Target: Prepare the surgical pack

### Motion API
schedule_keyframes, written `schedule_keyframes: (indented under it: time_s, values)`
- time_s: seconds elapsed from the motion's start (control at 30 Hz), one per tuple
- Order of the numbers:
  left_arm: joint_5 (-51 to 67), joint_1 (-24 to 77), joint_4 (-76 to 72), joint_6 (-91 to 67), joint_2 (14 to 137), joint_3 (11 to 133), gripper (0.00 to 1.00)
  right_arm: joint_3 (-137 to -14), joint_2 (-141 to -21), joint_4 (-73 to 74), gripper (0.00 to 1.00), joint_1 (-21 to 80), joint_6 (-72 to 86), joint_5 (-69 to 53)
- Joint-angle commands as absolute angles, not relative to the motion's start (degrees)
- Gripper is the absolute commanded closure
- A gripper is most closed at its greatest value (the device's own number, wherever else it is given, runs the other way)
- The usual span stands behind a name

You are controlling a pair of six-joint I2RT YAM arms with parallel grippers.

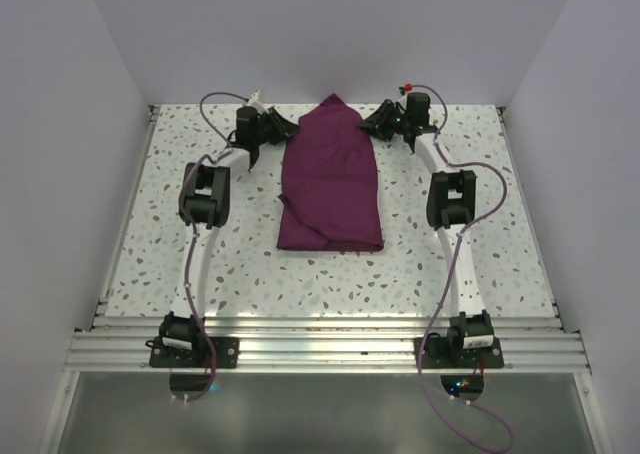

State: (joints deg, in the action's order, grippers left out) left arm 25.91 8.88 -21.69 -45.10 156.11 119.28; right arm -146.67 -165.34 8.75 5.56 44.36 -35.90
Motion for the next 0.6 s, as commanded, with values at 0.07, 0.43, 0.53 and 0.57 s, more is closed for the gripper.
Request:
schedule_keyframes:
  time_s: [0.07, 0.43, 0.53, 0.57]
  values:
    - [29.6, 7.3, -21.8, -50.1, 155.1, 121.6, 0.85, -147.7, -166.3, 10.7, 0.81, 6.2, 50.0, -35.6]
    - [35.2, 6.9, -20.3, -53.4, 143.9, 116.1, 1.00, -139.8, -153.0, 12.1, 1.00, 6.2, 51.5, -40.2]
    - [36.3, 6.9, -19.3, -53.5, 139.5, 110.3, 1.00, -135.5, -148.9, 15.4, 1.00, 6.1, 50.4, -40.5]
    - [37.2, 6.9, -18.9, -53.6, 138.4, 108.8, 1.00, -134.4, -147.7, 16.3, 1.00, 6.1, 49.3, -40.5]
